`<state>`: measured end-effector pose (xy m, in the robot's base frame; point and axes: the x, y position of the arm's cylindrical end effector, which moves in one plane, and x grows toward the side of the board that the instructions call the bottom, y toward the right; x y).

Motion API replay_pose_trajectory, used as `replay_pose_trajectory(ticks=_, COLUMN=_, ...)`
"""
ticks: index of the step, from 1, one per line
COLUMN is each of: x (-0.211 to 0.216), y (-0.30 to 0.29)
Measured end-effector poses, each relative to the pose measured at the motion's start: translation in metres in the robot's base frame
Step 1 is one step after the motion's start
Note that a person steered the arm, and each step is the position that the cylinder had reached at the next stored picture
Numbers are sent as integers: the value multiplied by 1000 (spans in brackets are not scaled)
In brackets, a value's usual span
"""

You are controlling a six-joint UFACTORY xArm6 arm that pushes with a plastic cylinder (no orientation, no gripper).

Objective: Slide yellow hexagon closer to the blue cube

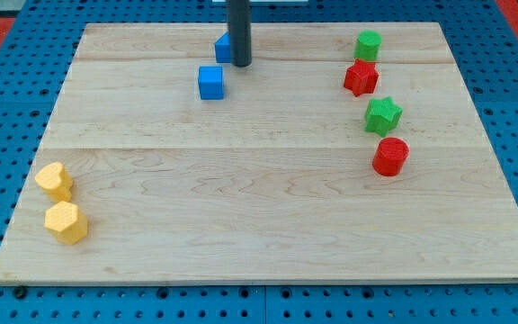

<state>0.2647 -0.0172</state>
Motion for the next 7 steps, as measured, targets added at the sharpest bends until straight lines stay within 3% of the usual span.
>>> replay_pose_trajectory(ticks=1, x=-26, y=17)
replay_pose_trajectory(ticks=2, x=-21, y=-26)
replay_pose_trajectory(ticks=3, x=-16, y=-21)
replay_pose_trajectory(ticks=4, x=51, y=7)
replay_pose_trajectory(ticks=5, x=143, y=-2)
replay_pose_trajectory(ticks=6, x=252, y=-35)
replay_pose_trajectory(ticks=7, x=338, y=-111)
